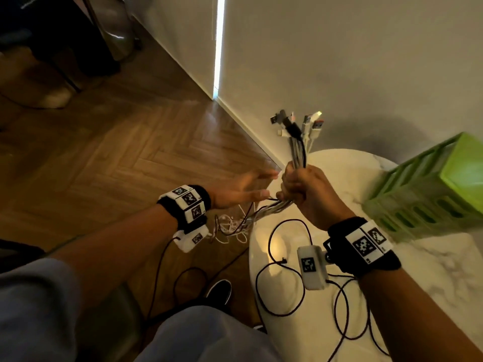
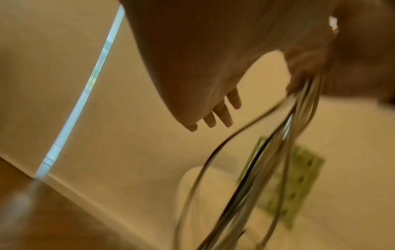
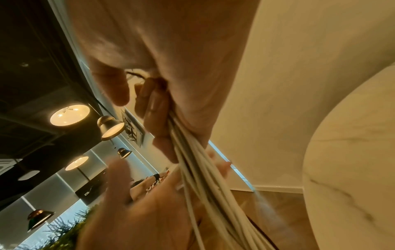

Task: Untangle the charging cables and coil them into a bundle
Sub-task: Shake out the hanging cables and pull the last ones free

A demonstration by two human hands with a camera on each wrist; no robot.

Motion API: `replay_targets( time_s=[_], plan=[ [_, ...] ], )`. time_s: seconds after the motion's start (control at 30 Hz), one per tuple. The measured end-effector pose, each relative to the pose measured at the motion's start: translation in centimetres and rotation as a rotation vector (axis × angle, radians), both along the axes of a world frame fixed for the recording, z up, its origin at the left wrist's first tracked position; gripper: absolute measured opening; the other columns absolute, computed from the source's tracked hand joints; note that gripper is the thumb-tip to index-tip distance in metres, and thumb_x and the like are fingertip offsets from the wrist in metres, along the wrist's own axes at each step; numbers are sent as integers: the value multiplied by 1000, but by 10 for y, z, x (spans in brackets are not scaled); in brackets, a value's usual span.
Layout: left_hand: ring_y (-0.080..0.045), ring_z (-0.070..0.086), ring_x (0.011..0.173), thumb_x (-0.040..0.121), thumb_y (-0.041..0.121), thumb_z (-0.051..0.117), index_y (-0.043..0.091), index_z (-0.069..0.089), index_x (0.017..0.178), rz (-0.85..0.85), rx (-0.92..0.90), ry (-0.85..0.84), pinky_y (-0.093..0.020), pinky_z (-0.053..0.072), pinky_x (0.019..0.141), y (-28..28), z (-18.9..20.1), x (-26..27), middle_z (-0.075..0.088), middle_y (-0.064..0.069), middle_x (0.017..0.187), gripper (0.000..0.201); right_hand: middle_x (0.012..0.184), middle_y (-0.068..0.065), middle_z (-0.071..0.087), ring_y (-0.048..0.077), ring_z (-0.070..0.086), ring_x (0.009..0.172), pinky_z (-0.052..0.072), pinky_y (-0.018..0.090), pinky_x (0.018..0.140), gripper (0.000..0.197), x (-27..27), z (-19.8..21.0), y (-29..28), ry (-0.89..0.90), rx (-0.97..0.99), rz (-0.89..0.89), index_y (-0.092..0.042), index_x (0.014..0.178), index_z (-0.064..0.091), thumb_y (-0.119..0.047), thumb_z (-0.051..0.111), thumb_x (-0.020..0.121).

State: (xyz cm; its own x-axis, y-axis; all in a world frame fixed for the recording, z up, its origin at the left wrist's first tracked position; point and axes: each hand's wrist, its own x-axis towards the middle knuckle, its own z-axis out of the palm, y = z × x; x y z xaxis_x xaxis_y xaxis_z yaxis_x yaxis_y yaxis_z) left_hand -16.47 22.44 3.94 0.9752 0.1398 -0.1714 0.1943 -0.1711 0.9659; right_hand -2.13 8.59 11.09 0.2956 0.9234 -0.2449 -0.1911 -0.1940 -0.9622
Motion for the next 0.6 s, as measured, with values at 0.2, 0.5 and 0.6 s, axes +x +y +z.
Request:
replay_targets(
  time_s=[0.2, 0.5, 0.6],
  plan=[
    [-3, 55, 125, 109, 31, 35, 6, 54, 137, -35, -21, -143, -25, 45, 104, -36, 62, 41, 56, 1, 142, 42, 58, -10, 44, 5, 42, 54, 37, 31, 62, 45, -10, -20, -32, -40, -19, 155, -28, 60, 48, 7, 45, 87],
    [5, 55, 116, 102, 48, 34, 46, 70, 111, -295, 137, 17, -18, 38, 100, -82, 73, 54, 65, 29, 110, 36, 93, 25, 65, 39, 66, 92, 55, 55, 89, 15, -34, -84, -75, -82, -49, -15, 1, 89, 64, -6, 76, 84],
    [-20, 69, 106, 103, 43, 37, 31, 76, 91, -294, -51, 41, -42, 51, 100, -88, 75, 54, 75, 1, 105, 42, 85, 5, 64, 19, 65, 82, 56, 41, 77, 16, -30, -100, -73, -210, -72, -25, -16, 93, 60, -17, 75, 90]
  ],
)
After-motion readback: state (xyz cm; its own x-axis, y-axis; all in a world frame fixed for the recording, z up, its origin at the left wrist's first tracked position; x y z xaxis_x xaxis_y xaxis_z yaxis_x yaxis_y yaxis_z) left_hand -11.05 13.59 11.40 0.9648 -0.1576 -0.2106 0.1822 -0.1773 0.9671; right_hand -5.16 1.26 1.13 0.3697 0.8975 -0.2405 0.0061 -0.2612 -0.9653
